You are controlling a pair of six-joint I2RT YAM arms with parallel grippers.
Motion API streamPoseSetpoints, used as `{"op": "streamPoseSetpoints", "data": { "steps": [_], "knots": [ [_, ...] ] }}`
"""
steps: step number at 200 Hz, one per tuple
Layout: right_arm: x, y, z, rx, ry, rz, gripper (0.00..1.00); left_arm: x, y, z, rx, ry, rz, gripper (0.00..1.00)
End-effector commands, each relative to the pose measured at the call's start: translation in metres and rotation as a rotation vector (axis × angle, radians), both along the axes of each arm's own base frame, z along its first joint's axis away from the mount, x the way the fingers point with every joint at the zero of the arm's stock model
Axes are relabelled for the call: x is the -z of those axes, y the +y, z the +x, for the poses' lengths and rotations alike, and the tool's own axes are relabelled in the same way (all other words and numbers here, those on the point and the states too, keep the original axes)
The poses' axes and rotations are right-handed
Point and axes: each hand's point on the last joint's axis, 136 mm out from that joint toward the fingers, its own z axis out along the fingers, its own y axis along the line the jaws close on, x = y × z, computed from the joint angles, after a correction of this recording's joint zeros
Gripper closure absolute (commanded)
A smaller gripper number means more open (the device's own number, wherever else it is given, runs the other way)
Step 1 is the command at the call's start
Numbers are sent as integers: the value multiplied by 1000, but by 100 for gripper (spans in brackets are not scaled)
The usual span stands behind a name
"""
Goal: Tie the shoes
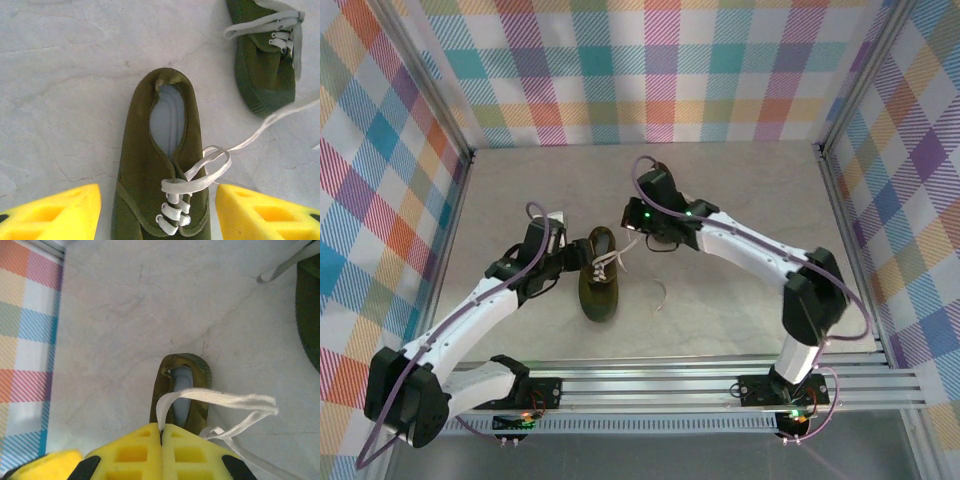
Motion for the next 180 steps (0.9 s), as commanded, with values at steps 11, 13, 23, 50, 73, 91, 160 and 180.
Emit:
{"op": "streamPoseSetpoints", "data": {
  "steps": [11, 13, 23, 50, 73, 91, 160, 180],
  "knots": [
    [10, 21, 9, 11, 75, 1, 100, 6, 10, 0, -56, -3, 1, 38],
    [11, 23, 9, 10, 77, 1, 100, 6, 10, 0, -55, -4, 1, 38],
    [15, 29, 13, 6, 88, 1, 100, 7, 10, 0, -55, 0, 3, 38],
    [26, 43, 17, -21, 108, -18, 100, 6, 14, -1, -77, -13, -2, 39],
    [41, 56, 16, -58, 139, -47, 100, 3, 21, -5, -114, -40, -9, 39],
    [49, 66, 16, -81, 143, -58, 100, 1, 26, -8, -138, -62, -23, 38],
    [78, 73, -2, -167, 195, -216, 100, -1, 27, -14, -138, -75, -40, 37],
    [82, 68, -11, -187, 202, -284, 100, -1, 27, -13, -137, -76, -41, 37]
  ]
}}
